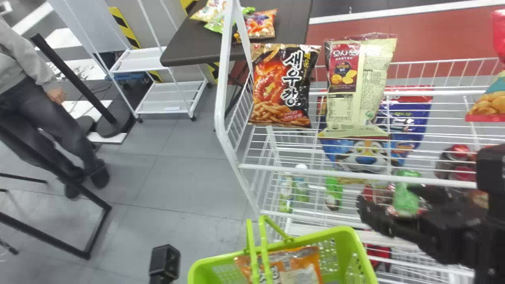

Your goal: Hold basket handle with left hand then pick Gamjakkang with right hand and place into basket

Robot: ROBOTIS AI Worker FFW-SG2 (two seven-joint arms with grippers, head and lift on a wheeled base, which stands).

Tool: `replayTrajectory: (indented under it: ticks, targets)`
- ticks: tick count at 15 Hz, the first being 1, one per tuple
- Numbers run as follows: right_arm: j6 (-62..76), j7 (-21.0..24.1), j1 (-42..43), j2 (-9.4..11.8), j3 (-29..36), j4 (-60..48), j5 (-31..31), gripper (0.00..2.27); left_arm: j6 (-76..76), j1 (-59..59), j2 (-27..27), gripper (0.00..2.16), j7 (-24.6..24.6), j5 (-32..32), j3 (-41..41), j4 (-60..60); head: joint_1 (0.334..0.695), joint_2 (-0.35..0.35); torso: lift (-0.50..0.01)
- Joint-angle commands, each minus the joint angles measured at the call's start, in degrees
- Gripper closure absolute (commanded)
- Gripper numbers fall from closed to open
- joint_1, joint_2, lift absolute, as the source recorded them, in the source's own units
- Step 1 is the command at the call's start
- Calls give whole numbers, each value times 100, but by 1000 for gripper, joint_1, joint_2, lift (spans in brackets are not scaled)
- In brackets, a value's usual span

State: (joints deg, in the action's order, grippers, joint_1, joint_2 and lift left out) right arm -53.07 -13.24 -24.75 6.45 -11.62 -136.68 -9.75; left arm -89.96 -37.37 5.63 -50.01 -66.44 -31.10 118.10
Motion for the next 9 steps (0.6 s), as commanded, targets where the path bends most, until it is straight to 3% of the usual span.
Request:
replayTrajectory:
  ticks: [1, 5, 9]
  targets:
    - [1936, 234, -249, 15, 72, 484, 412, 80, -7, 11, 0, 2145, -9, 0, 7, -42, 695, 189, -18]
    - [3658, 524, -636, 50, 248, 1188, 649, 80, -7, 20, -9, 2145, -36, 0, 7, -94, 695, 100, -18]
    - [6014, 533, -1137, 32, 441, 2040, 658, 83, -7, 20, -35, 2145, -53, 0, 16, -138, 695, 31, -18]
